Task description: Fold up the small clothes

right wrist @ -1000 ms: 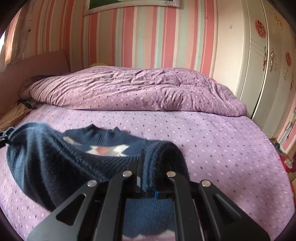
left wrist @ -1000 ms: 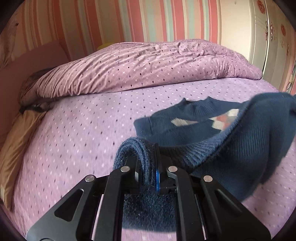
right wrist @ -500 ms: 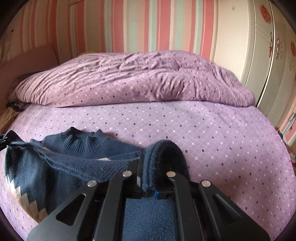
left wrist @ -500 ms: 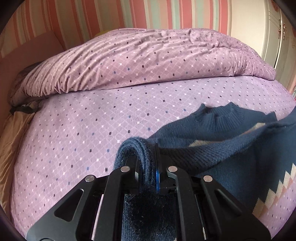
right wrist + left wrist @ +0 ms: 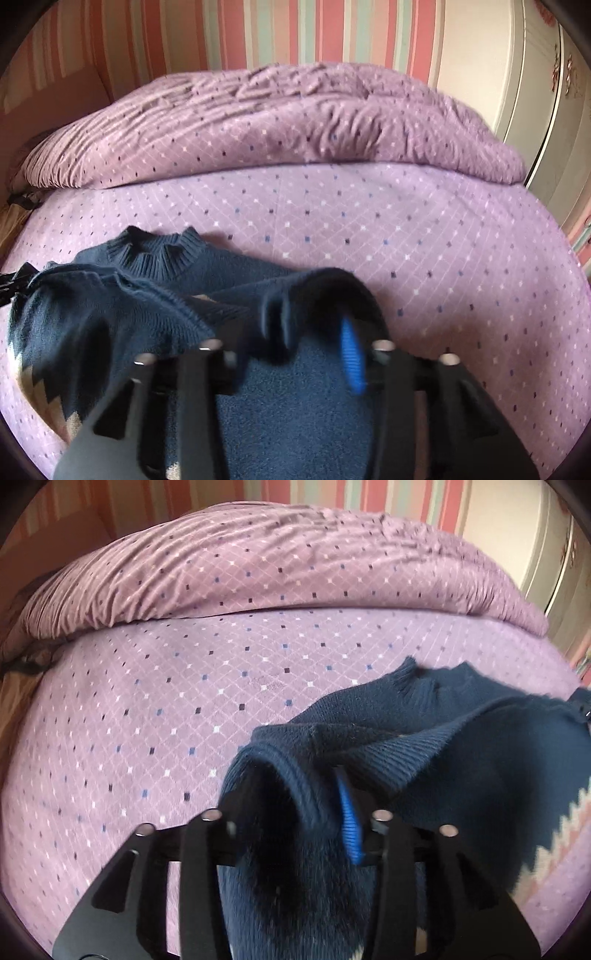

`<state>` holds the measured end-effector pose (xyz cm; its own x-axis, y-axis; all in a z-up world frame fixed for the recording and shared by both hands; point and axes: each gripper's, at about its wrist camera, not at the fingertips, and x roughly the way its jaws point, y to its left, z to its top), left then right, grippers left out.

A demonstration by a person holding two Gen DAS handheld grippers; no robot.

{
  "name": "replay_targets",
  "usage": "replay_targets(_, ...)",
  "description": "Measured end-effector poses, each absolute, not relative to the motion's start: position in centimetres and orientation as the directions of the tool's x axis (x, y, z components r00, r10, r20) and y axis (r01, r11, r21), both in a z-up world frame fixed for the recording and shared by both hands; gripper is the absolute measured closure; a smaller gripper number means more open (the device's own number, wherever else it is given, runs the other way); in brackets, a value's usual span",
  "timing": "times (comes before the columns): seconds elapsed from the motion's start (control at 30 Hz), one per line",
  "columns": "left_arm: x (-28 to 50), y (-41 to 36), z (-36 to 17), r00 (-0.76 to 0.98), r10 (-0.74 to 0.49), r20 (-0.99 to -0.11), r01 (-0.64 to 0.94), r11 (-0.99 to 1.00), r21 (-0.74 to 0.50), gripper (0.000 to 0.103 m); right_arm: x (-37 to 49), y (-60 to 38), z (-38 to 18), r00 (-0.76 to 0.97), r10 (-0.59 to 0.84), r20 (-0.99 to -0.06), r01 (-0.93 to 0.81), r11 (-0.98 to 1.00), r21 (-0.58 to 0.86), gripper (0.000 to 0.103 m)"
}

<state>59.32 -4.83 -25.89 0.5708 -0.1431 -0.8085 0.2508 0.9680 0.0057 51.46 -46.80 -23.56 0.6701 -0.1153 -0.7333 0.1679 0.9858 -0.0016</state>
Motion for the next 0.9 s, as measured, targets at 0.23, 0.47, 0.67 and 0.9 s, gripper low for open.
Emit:
replay_targets(0.23,56.1,-3.0,-24.5,0.606,-0.111,-0.788,0.236,0.971,0.045,0.046,50.3,-46.5,-22.6,0.715,-0.085,-0.693,0.13,0.991,0.012,0.049)
replay_targets(0.47,54.5,-4.3,-24.5,0.6,-0.136,-0.789,0.269,0.963,0.038,0.016,49.2,-45.0,-21.8,0.749,-0.087,-0.657,0.106,0.994,-0.012,0.039)
replay_targets(0.67,56.3,-6.9,-24.7,0.595,-0.166,-0.786,0.31,0.95,0.034,0.011,49.4,-44.7,-22.8,0.727,-0.098,-0.68,0.094,0.995,-0.042,0.039)
replay_targets(0.9,63.6,-10.1,-27.4,0.519,-0.147,-0.842,0.264,0.964,-0.005,0.011,49.6,-44.1,-23.2,0.732,-0.093,-0.675,0.092,0.995,-0.037,0.039)
